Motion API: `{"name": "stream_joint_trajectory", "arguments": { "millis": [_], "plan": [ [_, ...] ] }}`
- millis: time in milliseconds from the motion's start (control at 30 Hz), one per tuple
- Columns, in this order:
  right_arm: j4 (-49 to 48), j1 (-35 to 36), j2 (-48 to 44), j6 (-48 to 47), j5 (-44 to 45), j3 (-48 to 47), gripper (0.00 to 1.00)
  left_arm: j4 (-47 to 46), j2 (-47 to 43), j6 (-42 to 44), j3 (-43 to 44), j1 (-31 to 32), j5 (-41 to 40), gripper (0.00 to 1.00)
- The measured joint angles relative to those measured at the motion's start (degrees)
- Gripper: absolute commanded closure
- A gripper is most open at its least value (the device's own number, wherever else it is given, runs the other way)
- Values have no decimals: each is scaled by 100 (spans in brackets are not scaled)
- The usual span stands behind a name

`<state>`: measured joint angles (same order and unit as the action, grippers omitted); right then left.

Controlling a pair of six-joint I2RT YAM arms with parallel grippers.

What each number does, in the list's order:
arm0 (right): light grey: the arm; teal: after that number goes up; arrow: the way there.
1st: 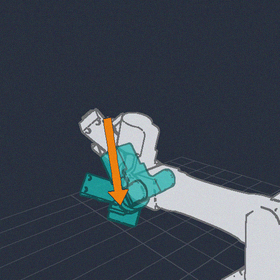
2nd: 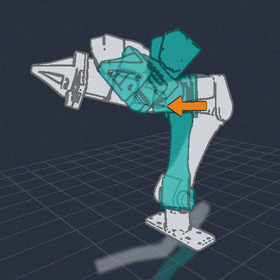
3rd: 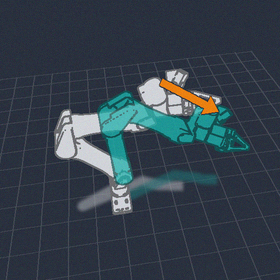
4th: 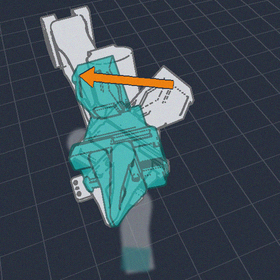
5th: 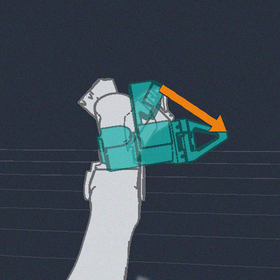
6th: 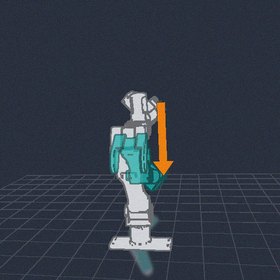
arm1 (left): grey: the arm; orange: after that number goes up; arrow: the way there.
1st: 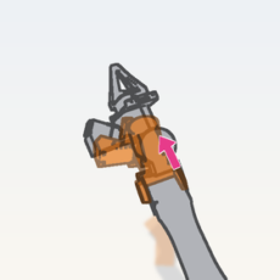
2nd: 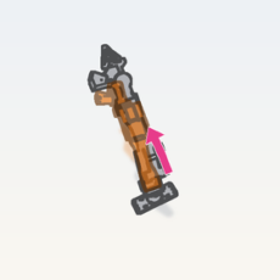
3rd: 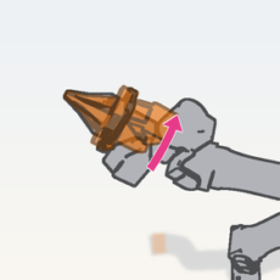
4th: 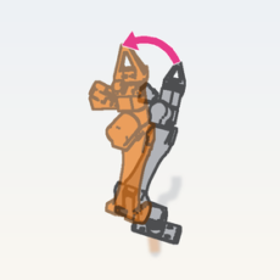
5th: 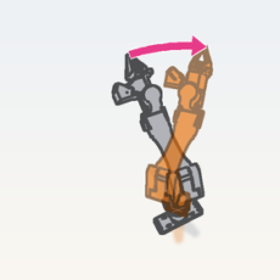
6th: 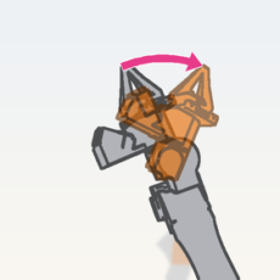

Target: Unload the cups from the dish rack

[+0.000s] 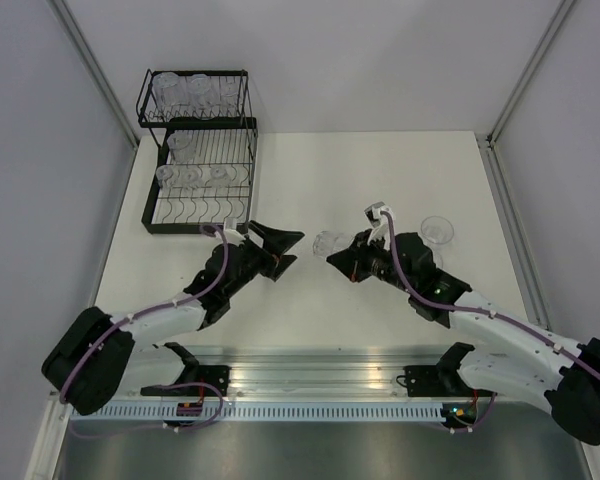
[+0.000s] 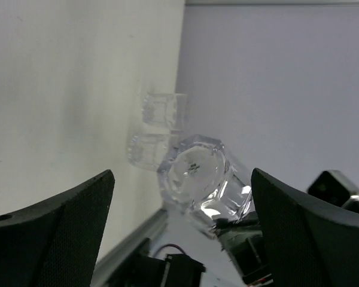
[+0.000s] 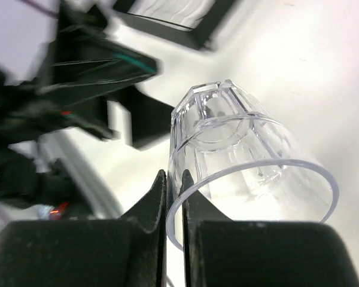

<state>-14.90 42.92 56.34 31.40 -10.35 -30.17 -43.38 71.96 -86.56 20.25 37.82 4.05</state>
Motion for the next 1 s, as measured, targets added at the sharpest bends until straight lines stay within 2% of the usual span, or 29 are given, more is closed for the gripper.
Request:
{"name": "stream_joint_trajectory", "arguments": {
  "millis": [100,200,333,467,667,833,933,1000],
  "plan": [
    [1744,0,354,-372,905,-1036,99,1508,-704,811,337,-87,-520,2],
    [2872,-7,949,-636,1613,-1871,99,2684,-1156,1626,911,-87,-1003,1],
    [4144,-90,1394,-822,2044,-2065,99,3901,-1495,2730,1711,-90,-1620,1],
    [5222,-175,1775,-898,2223,-2094,99,4725,-1458,3663,2321,-90,-2092,0],
    [5901,-227,2044,-927,2269,-2286,99,5576,-1051,4662,2938,-262,-2597,0],
    [6028,-232,2295,-938,2251,-2361,99,5945,-343,5206,3298,-852,-2614,0],
    [6118,-232,2371,-938,2273,-2363,92,6067,149,5392,3449,-1246,-2590,0],
    [6190,-232,2411,-935,2304,-2389,82,6133,409,5473,3512,-1440,-2592,0]
  ]
}}
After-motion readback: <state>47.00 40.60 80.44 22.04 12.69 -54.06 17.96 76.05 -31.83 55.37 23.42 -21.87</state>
